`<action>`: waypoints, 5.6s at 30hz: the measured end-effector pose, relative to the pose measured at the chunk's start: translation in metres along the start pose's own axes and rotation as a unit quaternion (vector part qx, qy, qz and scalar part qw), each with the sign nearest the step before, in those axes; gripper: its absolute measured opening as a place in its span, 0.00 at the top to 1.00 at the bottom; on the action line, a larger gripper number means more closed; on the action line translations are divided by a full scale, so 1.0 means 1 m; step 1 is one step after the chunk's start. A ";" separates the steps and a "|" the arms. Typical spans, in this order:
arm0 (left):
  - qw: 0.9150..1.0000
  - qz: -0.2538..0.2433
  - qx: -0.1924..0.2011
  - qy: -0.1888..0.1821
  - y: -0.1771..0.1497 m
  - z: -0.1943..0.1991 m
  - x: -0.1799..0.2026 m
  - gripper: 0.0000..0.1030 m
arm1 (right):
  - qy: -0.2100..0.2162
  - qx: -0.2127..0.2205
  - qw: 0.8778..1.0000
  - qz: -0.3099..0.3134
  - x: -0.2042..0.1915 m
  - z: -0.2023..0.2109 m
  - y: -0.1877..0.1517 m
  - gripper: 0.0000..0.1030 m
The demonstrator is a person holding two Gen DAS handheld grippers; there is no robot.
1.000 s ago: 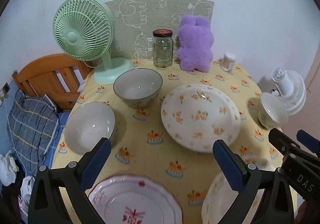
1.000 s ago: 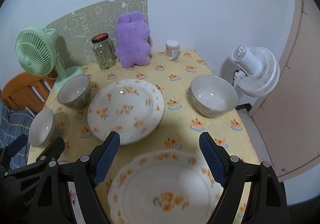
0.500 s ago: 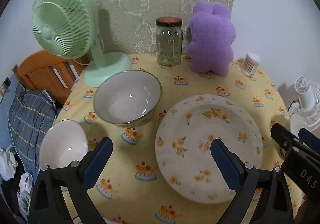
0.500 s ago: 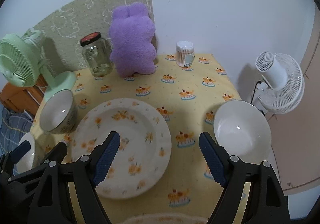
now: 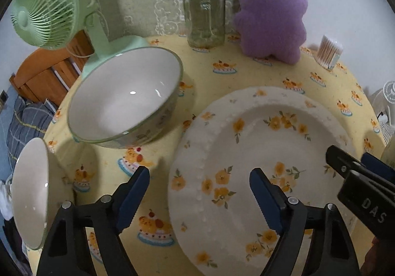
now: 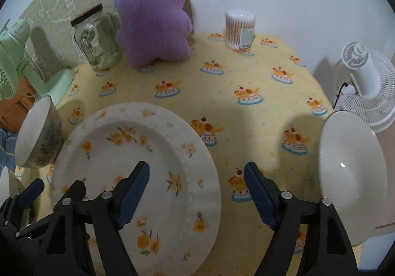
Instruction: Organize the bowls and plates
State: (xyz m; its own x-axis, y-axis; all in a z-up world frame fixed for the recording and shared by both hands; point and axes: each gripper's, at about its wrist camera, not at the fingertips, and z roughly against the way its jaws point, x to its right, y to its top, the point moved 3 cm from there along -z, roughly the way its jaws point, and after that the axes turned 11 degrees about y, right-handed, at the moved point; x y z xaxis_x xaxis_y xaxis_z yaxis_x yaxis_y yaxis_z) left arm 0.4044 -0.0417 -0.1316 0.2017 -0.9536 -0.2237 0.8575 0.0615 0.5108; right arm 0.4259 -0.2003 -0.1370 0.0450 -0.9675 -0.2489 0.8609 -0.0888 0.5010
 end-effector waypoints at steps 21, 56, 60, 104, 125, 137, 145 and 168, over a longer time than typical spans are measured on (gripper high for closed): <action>0.999 -0.011 -0.031 -0.014 -0.010 -0.003 0.009 0.28 | 0.007 -0.040 0.999 -0.017 -0.005 -0.010 -0.014 0.43; 0.999 -0.006 -0.037 -0.014 -0.009 0.034 -0.008 0.26 | 0.014 -0.045 0.999 0.005 -0.022 0.028 -0.013 0.36; 1.000 -0.012 -0.025 -0.013 -0.010 0.052 -0.012 0.26 | 0.016 -0.039 0.999 0.005 -0.025 0.044 -0.017 0.36; 0.990 -0.094 -0.017 -0.103 -0.142 0.160 -0.007 0.26 | -0.063 -0.028 0.995 -0.073 0.000 0.184 -0.170 0.36; 0.994 -0.039 -0.071 -0.069 -0.181 0.149 0.043 0.26 | -0.041 -0.081 0.996 -0.020 0.055 0.164 -0.183 0.36; 0.994 -0.020 -0.089 -0.061 -0.188 0.140 0.047 0.26 | -0.036 -0.098 0.995 0.004 0.057 0.152 -0.184 0.36; 0.995 -0.026 -0.083 -0.050 -0.190 0.139 0.051 0.24 | -0.035 -0.104 0.994 -0.001 0.062 0.147 -0.188 0.36; 0.997 -0.041 -0.072 -0.009 -0.194 0.152 0.047 0.24 | -0.041 -0.084 0.995 0.032 0.055 0.173 -0.195 0.46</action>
State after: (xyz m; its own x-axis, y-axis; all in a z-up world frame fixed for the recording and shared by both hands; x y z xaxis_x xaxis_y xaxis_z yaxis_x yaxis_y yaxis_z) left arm 0.1754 -0.1429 -0.1151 0.1204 -0.9622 -0.2442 0.9298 0.0230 0.3675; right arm 0.1731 -0.2773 -0.1050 0.0673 -0.9867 -0.1479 0.9302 0.0084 0.3670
